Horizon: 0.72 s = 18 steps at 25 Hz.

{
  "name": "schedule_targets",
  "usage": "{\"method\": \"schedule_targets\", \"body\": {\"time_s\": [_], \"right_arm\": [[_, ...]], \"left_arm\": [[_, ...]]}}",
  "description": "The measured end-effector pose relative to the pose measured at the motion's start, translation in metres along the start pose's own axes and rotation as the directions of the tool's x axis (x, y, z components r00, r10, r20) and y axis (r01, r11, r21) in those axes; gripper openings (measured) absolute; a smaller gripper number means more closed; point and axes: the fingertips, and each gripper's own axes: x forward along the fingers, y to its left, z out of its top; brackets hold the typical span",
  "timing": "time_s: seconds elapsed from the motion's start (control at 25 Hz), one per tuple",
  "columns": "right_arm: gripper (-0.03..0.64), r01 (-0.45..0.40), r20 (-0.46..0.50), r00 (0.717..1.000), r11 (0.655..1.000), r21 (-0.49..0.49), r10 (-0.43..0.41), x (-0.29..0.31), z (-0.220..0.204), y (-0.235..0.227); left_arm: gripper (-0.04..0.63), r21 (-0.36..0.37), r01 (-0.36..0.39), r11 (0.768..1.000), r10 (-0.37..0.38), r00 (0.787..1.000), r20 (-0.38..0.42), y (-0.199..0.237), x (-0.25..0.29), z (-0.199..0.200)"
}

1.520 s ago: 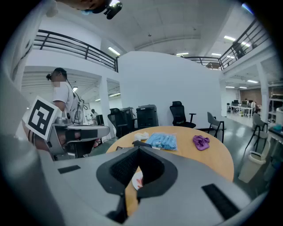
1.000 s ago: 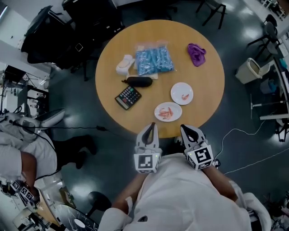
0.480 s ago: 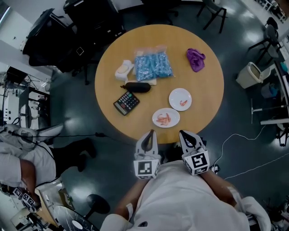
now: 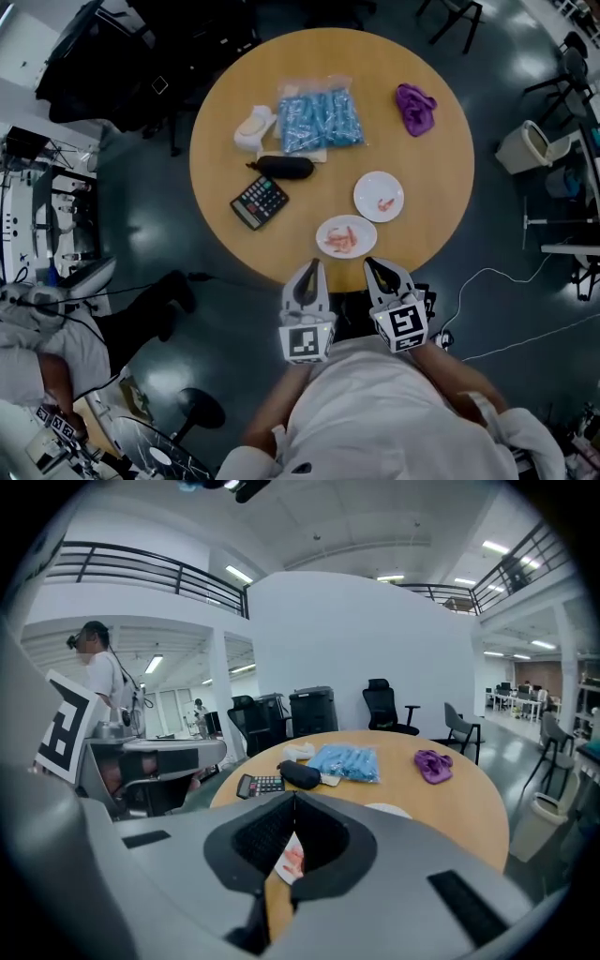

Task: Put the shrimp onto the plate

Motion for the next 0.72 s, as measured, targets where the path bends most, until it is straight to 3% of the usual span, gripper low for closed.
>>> {"method": "schedule_targets", "body": {"time_s": [0.32, 0.52, 0.72], "right_arm": [[0.017, 0.126, -0.1, 0.988, 0.989, 0.072, -0.118, 0.046, -0.028, -0.018], [0.017, 0.161, -0.204, 0.969, 0.982, 0.099, -0.139, 0.07, -0.054, -0.021], [0.017, 0.139, -0.329, 0.94, 0.984, 0.111, -0.096, 0.092, -0.085, -0.022]], "left_arm": [[0.008, 0.011, 0.139, 0.99, -0.138, 0.988, -0.065, 0.018, 0.041, -0.018], [0.008, -0.032, 0.129, 0.991, -0.131, 0.986, -0.099, 0.023, 0.058, -0.035], [0.008, -0.045, 0.116, 0.992, -0.121, 0.984, -0.132, 0.023, 0.074, -0.057]]}}
